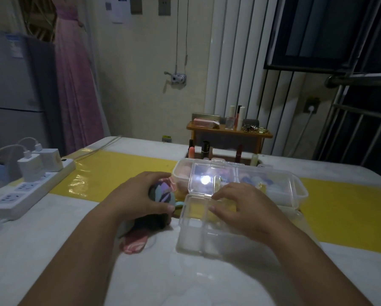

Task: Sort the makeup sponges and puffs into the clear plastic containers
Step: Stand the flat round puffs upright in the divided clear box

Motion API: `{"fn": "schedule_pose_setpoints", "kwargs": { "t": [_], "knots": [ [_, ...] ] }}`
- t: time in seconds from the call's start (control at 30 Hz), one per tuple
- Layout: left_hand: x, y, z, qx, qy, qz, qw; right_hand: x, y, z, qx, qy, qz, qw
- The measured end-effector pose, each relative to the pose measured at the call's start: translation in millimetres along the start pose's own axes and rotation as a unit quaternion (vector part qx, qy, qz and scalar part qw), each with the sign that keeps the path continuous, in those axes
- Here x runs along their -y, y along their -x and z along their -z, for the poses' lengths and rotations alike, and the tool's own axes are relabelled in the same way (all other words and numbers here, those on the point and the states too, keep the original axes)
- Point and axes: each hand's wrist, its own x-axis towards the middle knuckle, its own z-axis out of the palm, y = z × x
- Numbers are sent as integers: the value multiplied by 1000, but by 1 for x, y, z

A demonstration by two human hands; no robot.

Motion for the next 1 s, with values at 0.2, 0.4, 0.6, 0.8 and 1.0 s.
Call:
{"fn": "schedule_pose_setpoints", "kwargs": {
  "t": [0.2,0.4,0.6,0.8,1.0],
  "knots": [
    [0,3,2,-38,-40,-8,998,0,0,-1,4,-4,3,1000],
    [-4,-2,-5,-101,-75,-9,992,-1,1,-3,3,-8,0,1000],
    [-8,0,-3,-86,-142,-29,986,-2,0,-4,5,-12,0,1000],
    [-3,-1,-1,-108,-170,-67,977,-2,0,-4,4,-27,-6,1000],
    [-4,0,-2,-182,-86,-104,974,-1,0,-4,4,-33,-9,999]
  ]
}}
